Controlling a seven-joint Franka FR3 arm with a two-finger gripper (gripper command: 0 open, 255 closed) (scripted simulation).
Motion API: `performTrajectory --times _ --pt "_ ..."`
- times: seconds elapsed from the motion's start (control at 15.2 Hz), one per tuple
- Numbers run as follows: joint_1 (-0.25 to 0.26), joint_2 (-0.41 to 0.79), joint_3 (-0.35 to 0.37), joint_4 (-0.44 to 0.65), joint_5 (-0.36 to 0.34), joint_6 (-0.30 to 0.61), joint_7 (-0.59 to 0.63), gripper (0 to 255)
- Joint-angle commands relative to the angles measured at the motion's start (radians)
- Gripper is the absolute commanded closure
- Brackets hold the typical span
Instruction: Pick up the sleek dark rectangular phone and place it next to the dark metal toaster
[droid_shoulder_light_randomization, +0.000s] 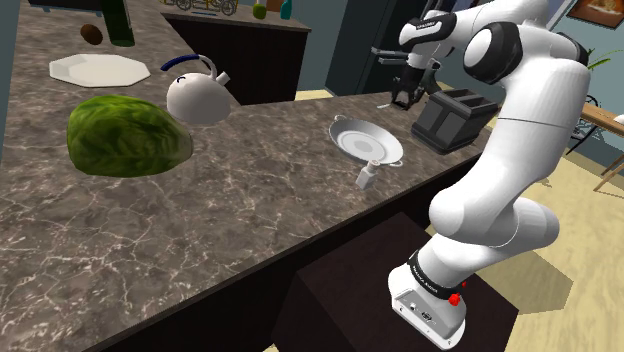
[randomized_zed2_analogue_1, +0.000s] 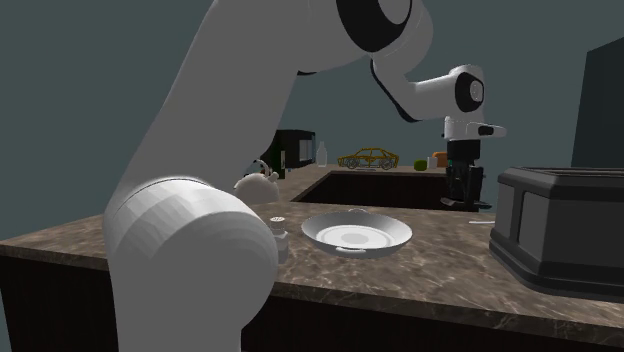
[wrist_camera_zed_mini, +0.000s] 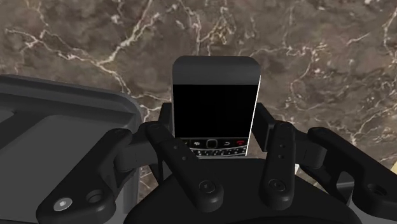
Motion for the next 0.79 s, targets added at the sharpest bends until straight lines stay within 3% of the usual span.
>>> performTrajectory --times 0.0,0.73 --pt "0.001 0.008 0.0 -0.017 0.0 0.025 0.002 255" --pt "0.0 0.052 0.001 -0.099 0.0 0.152 0.007 255"
